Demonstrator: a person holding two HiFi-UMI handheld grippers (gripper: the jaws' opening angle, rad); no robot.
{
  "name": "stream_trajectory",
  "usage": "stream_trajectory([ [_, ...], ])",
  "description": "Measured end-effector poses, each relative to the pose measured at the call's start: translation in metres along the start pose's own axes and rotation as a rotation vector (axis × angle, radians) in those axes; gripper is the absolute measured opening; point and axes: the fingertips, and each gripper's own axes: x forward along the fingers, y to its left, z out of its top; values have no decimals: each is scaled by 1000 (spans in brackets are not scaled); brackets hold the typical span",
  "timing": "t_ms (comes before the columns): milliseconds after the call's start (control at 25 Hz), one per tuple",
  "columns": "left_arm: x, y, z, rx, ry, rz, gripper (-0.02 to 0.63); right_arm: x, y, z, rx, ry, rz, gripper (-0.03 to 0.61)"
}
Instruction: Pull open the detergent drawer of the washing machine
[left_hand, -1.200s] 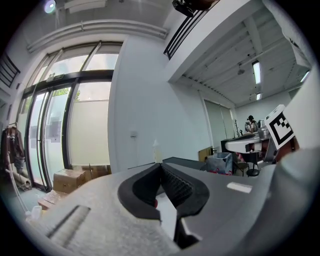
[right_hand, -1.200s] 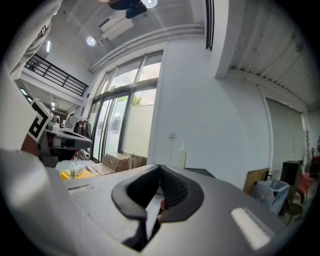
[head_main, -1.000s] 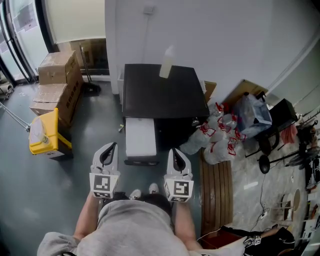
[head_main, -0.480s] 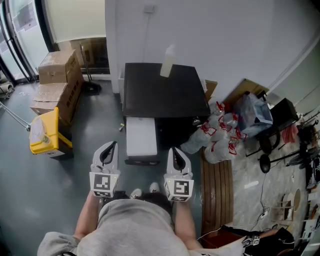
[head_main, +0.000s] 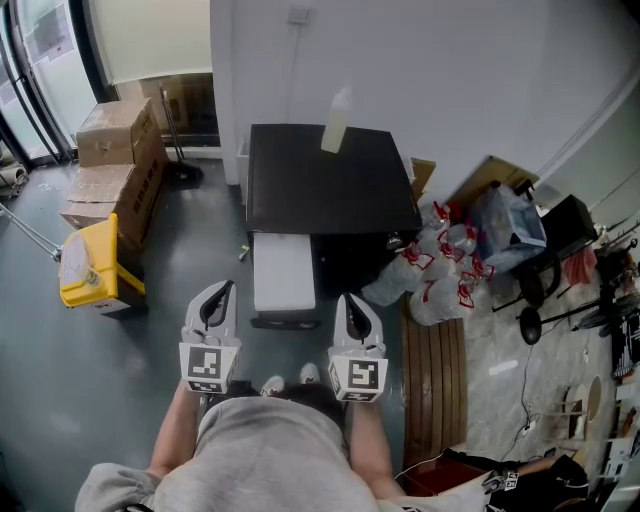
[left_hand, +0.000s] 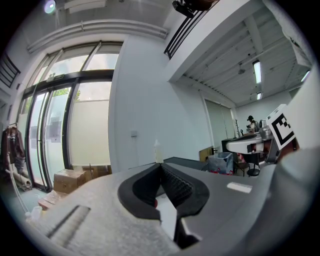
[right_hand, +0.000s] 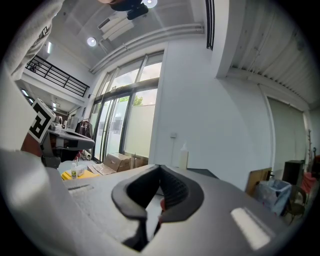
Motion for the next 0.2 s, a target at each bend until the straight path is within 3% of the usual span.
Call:
stream_trajectory([
  [200,0,2,-2,2,-2,2,11,1,1,0,-1,-5,-1,5],
])
